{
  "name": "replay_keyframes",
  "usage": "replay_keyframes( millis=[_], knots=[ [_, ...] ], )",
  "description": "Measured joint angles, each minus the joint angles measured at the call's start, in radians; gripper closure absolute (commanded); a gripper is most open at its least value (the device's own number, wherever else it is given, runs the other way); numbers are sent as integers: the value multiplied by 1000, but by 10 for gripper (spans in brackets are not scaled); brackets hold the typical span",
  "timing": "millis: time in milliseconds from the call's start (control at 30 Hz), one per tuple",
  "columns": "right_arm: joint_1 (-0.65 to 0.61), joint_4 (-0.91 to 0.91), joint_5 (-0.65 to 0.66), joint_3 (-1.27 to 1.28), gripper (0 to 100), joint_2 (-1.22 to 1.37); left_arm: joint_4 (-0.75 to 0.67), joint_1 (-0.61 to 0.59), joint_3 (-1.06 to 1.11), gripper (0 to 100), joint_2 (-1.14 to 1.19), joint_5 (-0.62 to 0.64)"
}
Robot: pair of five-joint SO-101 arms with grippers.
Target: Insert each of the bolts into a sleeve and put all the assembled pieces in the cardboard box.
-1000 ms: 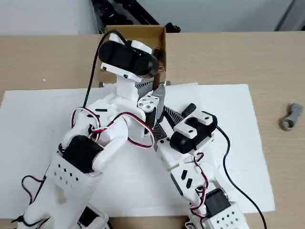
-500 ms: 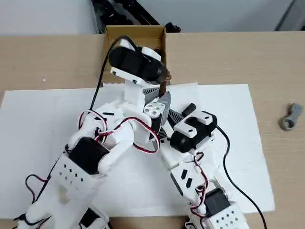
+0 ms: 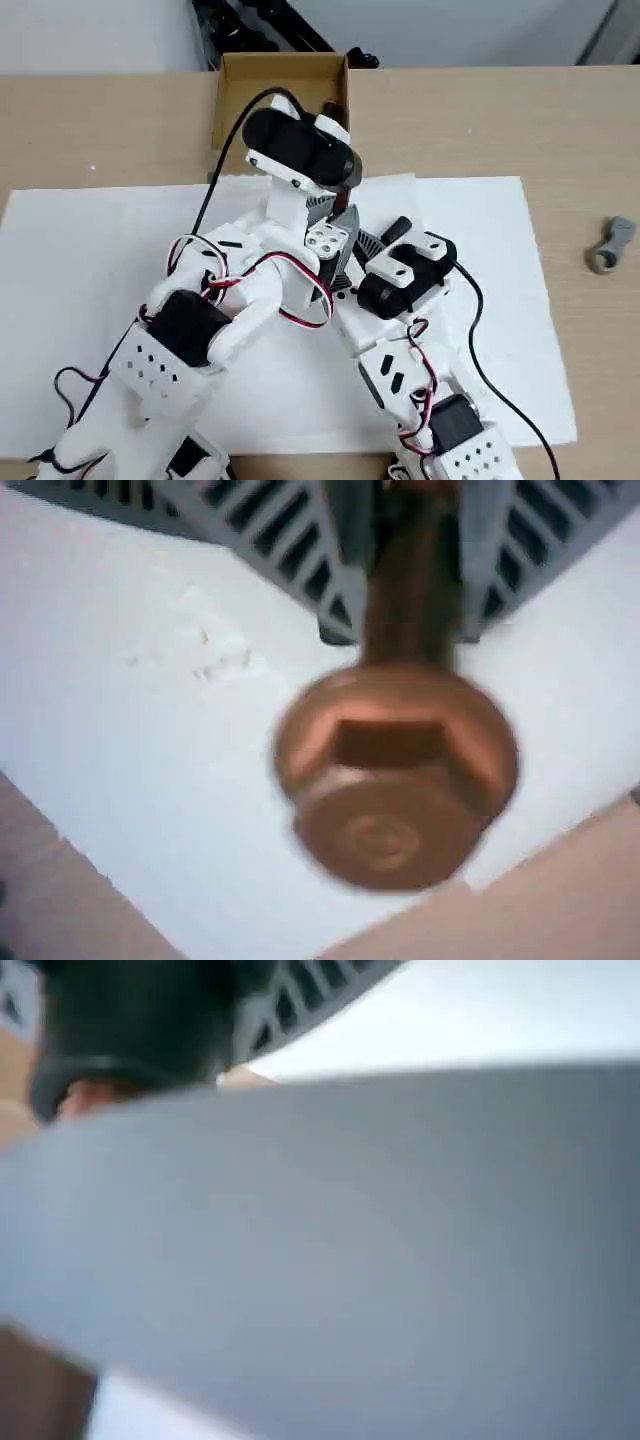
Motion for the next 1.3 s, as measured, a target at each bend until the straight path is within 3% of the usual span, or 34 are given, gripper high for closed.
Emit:
replay_keyframes(
  millis=[400,633,733,867,1100,1300],
  knots=[
    [0,38,0,-8,995,-3,187,-8,-144,858,3,2],
    [3,41,2,-133,995,66,339,-167,-345,862,2,3],
    [41,41,2,-232,995,184,423,-213,-440,882,2,3],
    [66,8,2,-396,995,388,473,-315,-523,998,0,-2],
    [75,-89,-2,-680,995,769,476,-548,-516,994,0,-87],
    [75,-144,-72,-865,995,1056,482,-651,-411,994,0,-97]
  ],
)
